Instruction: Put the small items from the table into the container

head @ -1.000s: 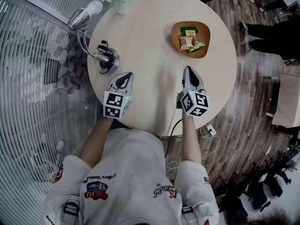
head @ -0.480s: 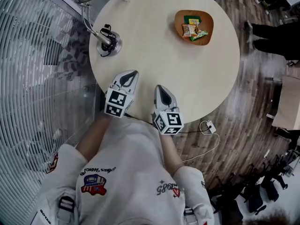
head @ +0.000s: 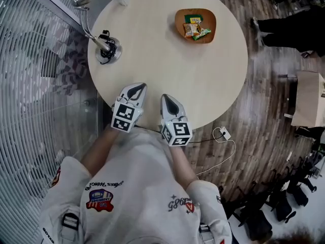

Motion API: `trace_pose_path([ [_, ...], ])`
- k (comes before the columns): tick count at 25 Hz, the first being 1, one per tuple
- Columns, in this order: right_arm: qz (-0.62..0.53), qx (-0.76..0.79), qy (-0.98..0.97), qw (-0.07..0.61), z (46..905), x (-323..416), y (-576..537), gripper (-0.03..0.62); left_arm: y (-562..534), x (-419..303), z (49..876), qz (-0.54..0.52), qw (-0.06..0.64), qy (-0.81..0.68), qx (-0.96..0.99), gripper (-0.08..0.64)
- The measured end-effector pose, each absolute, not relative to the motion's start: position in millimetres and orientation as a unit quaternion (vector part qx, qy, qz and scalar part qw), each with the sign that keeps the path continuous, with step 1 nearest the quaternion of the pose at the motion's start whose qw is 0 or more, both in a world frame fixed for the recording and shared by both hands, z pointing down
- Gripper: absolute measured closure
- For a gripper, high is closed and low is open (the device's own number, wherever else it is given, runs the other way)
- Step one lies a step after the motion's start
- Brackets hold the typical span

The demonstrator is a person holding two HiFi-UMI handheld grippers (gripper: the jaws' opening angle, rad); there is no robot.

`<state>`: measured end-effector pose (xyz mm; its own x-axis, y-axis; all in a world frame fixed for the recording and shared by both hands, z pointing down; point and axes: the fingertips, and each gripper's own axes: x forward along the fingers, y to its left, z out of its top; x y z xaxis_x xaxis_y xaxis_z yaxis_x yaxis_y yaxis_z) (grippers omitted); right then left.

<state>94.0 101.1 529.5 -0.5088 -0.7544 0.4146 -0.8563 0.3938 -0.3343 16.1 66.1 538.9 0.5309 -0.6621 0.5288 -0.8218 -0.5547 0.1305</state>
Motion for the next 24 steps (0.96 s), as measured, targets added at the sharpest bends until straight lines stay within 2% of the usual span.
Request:
trace_pose_path([
  [24, 0.265, 0.494, -0.822, 0.096, 533, 88, 102, 0.592, 58, 13, 546, 0.224, 0.183, -0.425, 0.858, 0.552],
])
